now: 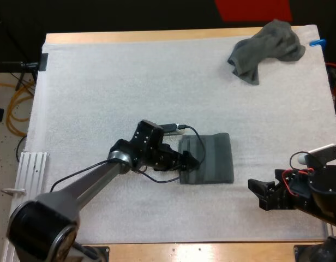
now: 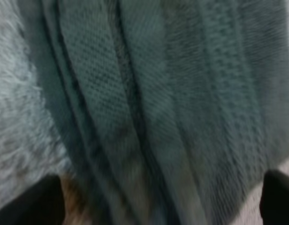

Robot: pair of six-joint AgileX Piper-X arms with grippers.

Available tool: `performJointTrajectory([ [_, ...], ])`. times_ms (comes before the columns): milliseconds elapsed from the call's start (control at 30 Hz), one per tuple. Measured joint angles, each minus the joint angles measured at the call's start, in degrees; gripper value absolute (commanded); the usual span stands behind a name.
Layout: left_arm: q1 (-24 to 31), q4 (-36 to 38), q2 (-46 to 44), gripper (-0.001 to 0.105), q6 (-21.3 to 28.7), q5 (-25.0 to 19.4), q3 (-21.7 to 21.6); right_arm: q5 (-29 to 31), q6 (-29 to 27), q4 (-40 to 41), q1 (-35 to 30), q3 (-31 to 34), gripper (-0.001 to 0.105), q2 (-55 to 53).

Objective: Pick towel from pile fold and stack

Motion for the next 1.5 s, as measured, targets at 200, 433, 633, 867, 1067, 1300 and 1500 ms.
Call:
performJointTrajectory([
  [200,-0.1,-2.3,1.7,0.081,-3.2,1.8,-0.1,0.0,-0.1,0.4,0.0,0.0,0.071,0.0],
  [433,-3.0,-4.8,2.9,0.081,-8.3,3.2,-0.8,0.6,-0.8,0.4,0.0,0.0,0.071,0.0],
  [633,-7.2,-5.6,4.0,0.077,-9.0,2.6,-2.1,0.6,-0.9,0.4,0.0,0.0,0.071,0.0],
  [867,-7.1,-5.6,4.1,0.024,-8.8,2.3,-2.0,0.6,-0.9,0.4,0.0,0.0,0.071,0.0],
  [1067,-6.7,-3.7,2.9,0.0,-2.9,0.1,-2.0,0.6,-0.9,0.4,0.0,0.0,0.071,0.0],
  [1300,2.1,9.5,-2.7,0.0,9.2,-5.1,-2.8,0.6,-0.9,0.4,0.0,0.0,0.071,0.0],
  [1500,16.4,26.7,-3.0,0.0,24.1,-14.5,-4.6,0.6,-0.9,0.4,0.0,0.0,0.071,0.0],
])
